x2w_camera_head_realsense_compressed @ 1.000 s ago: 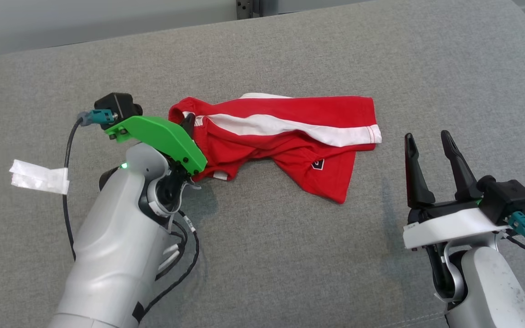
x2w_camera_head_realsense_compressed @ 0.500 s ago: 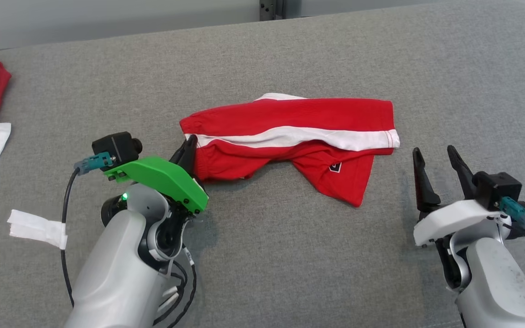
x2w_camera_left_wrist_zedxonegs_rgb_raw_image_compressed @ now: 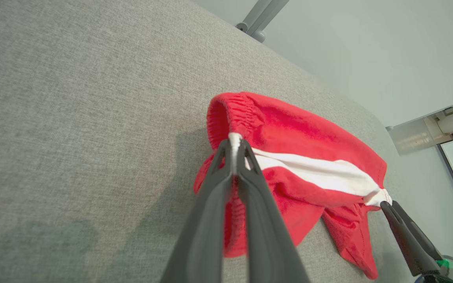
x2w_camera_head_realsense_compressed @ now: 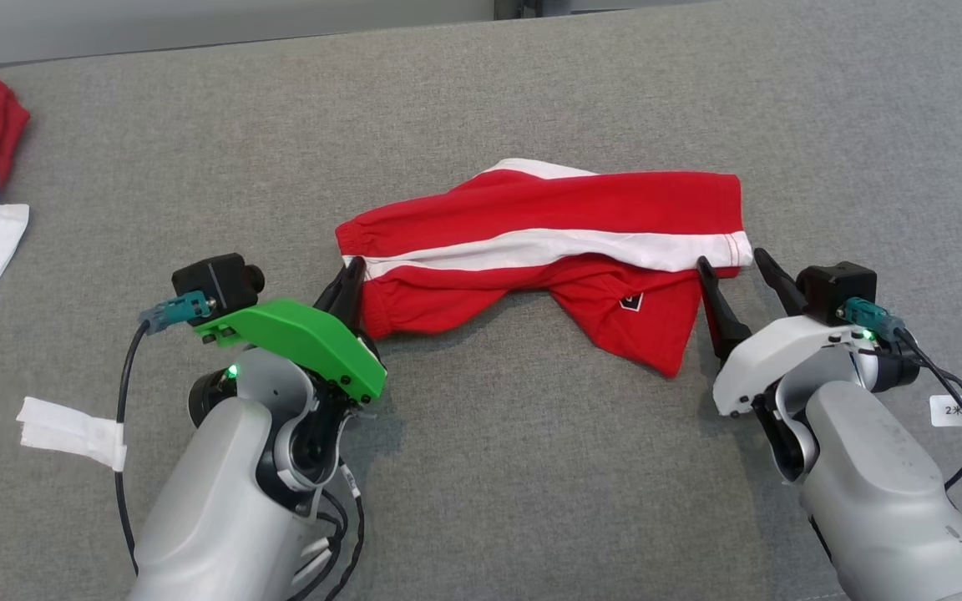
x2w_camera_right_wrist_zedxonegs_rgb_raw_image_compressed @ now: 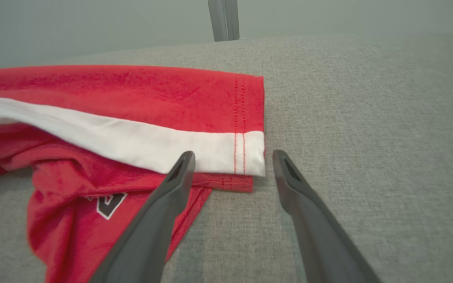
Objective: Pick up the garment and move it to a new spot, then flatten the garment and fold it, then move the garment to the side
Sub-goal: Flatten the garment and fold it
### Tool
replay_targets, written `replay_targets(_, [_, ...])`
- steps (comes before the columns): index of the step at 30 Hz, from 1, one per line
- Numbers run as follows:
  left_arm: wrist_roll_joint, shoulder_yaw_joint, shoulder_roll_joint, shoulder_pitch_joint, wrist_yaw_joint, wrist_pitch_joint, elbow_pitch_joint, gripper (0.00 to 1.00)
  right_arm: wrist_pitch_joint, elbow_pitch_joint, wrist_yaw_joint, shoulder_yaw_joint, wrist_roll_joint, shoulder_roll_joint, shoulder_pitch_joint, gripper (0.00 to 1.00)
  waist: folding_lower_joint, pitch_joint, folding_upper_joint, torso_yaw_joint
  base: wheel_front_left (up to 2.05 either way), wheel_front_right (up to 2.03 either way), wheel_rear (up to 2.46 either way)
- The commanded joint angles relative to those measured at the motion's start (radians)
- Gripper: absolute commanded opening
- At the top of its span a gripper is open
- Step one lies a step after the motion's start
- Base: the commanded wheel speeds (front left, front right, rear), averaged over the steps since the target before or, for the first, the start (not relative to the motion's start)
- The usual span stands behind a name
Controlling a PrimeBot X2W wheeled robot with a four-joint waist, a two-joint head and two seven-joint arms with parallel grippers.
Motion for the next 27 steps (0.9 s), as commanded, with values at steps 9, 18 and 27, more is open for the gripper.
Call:
replay_targets(9, [0.004,-0.003,0.013,0.026,0.01,0.002,-0.02,0.0,-0.004,0.025,0.0,0.065,0.06,-0.016,-0.05,1.0,-0.0001,0.008,-0.0001,0.012,0.0,0.0,0.0])
replay_targets(18, [0.0,0.0,0.022,0.03,0.017,0.005,-0.036,0.0,-0.004,0.049,0.0,0.112,0.11,-0.026,-0.065,0.59,-0.0001,0.019,-0.0001,0.005,0.0,0.0,0.0])
replay_targets(27, [0.0,-0.005,0.025,0.016,0.015,0.009,-0.041,0.0,-0.004,0.108,0.0,0.131,0.144,-0.037,-0.116,0.47,-0.0001,0.034,-0.0001,0.013,0.0,0.0,0.0])
